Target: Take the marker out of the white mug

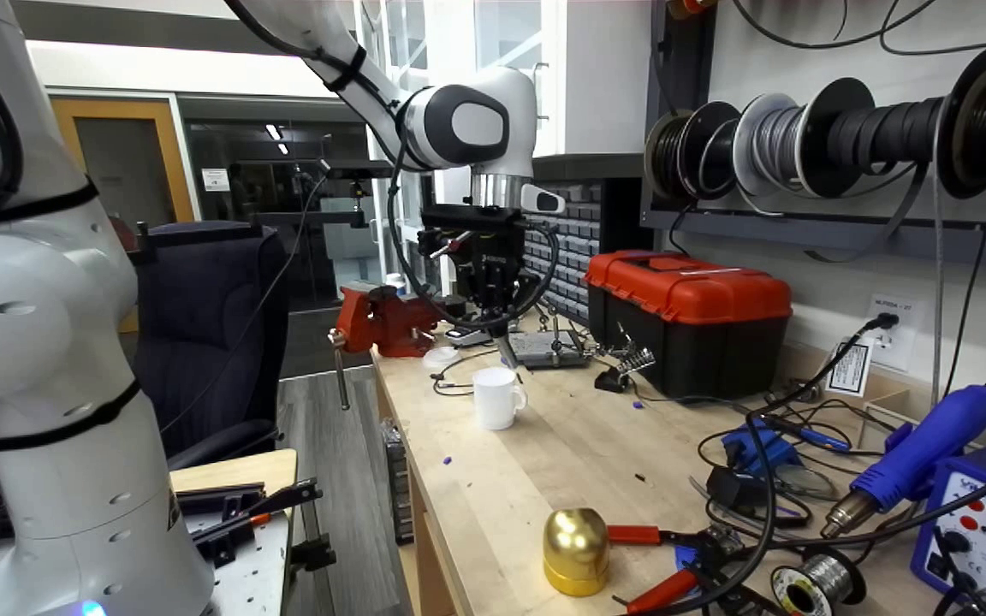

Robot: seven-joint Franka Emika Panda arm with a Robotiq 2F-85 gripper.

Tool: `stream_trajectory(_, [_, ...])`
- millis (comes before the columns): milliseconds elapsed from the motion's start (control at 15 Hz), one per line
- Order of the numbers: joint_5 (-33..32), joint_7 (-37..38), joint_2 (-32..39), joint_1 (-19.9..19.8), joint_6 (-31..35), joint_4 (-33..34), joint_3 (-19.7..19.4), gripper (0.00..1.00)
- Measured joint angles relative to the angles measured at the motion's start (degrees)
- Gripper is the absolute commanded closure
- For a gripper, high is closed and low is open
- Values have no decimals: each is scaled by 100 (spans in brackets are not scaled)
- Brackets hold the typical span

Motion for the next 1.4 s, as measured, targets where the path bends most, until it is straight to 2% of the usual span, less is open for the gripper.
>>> stream_trajectory(333, [-290,150,-46,-113,69,248,-205,94])
stream_trajectory(533, [-380,167,-7,-229,335,256,-327,94])
stream_trajectory(867, [-390,168,244,-374,1190,173,-507,94])
stream_trajectory(1400, [-271,200,1176,-518,2694,-128,-587,94])
